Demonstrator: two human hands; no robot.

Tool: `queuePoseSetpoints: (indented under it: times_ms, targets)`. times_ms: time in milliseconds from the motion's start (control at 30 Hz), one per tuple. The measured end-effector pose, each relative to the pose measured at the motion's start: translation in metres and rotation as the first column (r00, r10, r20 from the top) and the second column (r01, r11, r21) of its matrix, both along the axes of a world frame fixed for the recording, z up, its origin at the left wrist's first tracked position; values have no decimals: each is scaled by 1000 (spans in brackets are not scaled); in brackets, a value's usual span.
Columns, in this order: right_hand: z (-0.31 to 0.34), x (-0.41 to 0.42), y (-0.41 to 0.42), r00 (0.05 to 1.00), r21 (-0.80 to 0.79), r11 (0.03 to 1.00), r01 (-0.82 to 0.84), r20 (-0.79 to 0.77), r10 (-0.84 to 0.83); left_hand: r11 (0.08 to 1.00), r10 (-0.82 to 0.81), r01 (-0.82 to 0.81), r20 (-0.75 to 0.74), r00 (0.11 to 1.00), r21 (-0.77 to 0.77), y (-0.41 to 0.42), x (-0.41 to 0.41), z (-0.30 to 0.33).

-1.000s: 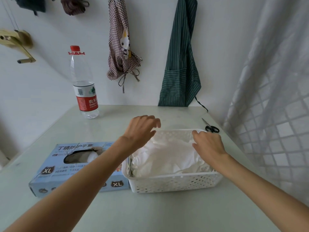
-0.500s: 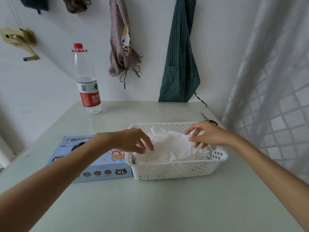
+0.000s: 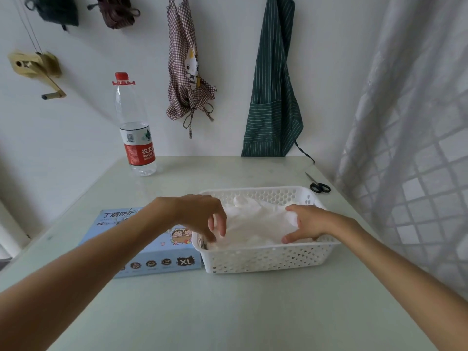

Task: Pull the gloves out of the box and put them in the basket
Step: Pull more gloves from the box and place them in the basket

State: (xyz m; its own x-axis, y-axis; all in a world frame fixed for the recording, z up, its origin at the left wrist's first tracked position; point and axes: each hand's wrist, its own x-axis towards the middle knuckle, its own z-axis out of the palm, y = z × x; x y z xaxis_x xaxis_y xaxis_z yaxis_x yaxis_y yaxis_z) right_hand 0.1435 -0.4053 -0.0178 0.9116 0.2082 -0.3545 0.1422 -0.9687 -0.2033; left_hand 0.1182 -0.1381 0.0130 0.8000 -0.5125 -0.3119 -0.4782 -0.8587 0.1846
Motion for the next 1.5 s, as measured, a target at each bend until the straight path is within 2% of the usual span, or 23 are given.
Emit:
queuePoseSetpoints:
  times_ms: [100, 167, 267, 367, 433, 500, 633, 733, 933, 1067, 1167, 1267, 1400, 1500]
  targets:
    - [11, -1, -1, 997, -31, 999, 9, 78, -7, 983, 42, -42, -2, 999, -177, 6, 5, 22]
    - [24, -3, -1, 987, -36, 999, 13, 158, -8, 973, 56, -44, 44, 998, -229, 4, 12, 26]
    - [32, -1, 4, 988, -19, 999, -39, 151, 42, 997, 22, -19, 47, 999, -70, -5, 23, 9]
    - [26, 5, 9, 995, -67, 993, -102, 14, 103, 972, -36, 39, -19, 999, 232, -13, 35, -10]
    - [18, 11, 8, 991, -100, 990, -104, -92, 95, 933, -38, 39, -8, 999, 359, -16, 40, -12]
    - [12, 15, 6, 988, -106, 992, -65, -143, 49, 909, -38, 31, 9, 999, 416, -18, 44, -14]
    - [3, 20, 3, 991, -109, 994, -28, -135, 13, 883, -81, 53, 40, 996, 467, -19, 50, -24]
    - [2, 20, 5, 989, -106, 994, -38, -148, 22, 905, -110, 65, 85, 990, 421, -17, 47, -27]
    - [25, 9, 2, 996, -90, 995, -48, -81, 40, 990, -55, 18, 276, 960, 137, 11, 25, -4]
    - [35, 4, 14, 1000, -121, 992, -28, 6, 29, 985, -101, 43, 350, 931, 169, 21, 17, 1]
    - [35, 2, 31, 999, -157, 987, -46, 21, 50, 964, -153, 71, 317, 936, 255, 13, 11, -5]
    - [37, 2, 48, 997, -137, 988, -75, 12, 77, 958, -129, 54, 253, 959, 281, 7, 8, -9]
    - [44, 0, 68, 988, -103, 984, -147, 41, 152, 992, -9, -16, 194, 981, 123, 14, 1, 1]
    - [40, -8, 88, 959, 40, 961, -272, 88, 268, 993, 110, -97, 226, 968, -68, 38, -4, 10]
